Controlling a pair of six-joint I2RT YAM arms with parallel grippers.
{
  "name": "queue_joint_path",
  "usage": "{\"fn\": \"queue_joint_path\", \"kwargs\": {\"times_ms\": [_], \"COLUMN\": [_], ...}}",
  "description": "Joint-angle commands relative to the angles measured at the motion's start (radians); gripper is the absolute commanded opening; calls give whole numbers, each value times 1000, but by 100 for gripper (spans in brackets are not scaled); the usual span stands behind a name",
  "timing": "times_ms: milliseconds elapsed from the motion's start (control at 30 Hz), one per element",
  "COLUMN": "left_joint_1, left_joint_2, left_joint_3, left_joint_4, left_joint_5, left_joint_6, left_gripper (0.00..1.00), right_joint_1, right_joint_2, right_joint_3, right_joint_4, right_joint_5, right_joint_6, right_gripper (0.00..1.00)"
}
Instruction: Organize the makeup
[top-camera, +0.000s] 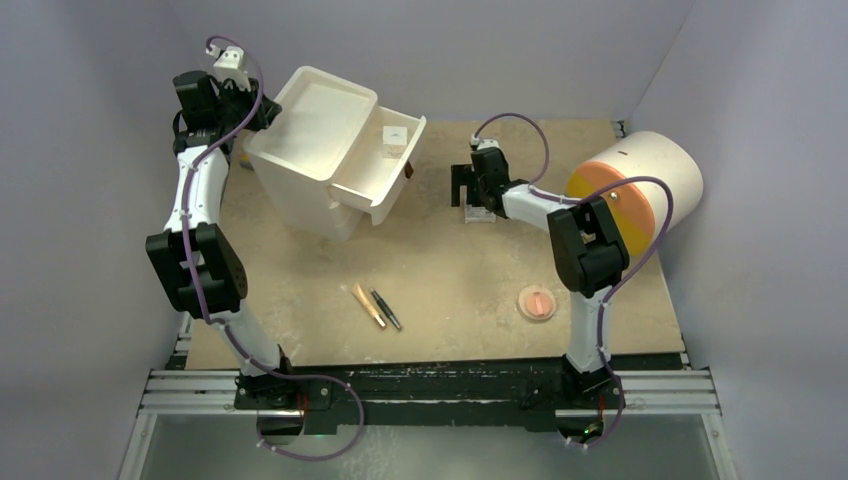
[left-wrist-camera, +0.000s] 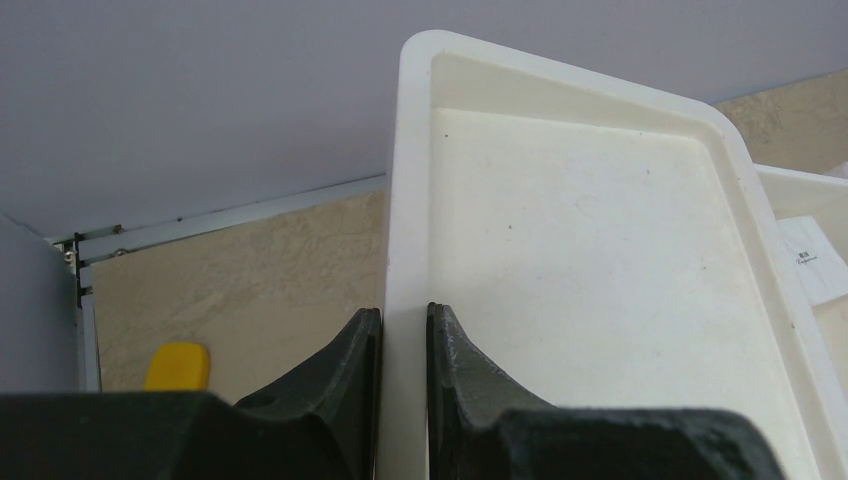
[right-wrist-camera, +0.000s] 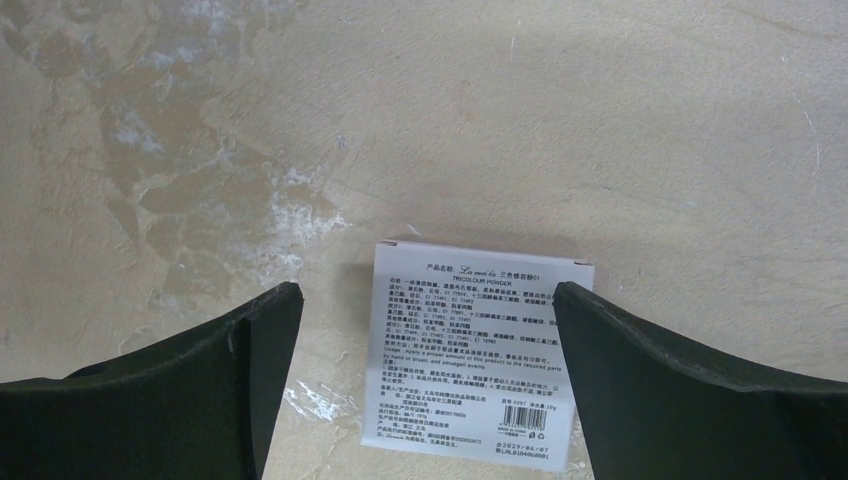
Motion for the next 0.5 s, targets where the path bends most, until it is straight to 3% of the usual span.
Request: {"fn": "queue_joint_path", "kwargs": {"times_ms": [0, 467], "left_joint_1": [-44, -50], "left_joint_2": [37, 38], "left_joint_3": [-13, -10], "left_joint_4": [-100, -105], "left_joint_5": [59, 56], "left_joint_6": [-34, -31], "left_gripper": [0, 0], "right_joint_1": [-4, -4], "right_joint_2": [-19, -34], "right_joint_3": [16, 31], "right_joint_4": [-104, -196], "right_joint_5": [38, 110], "right_joint_6": [22, 68], "right_gripper": [99, 99]}}
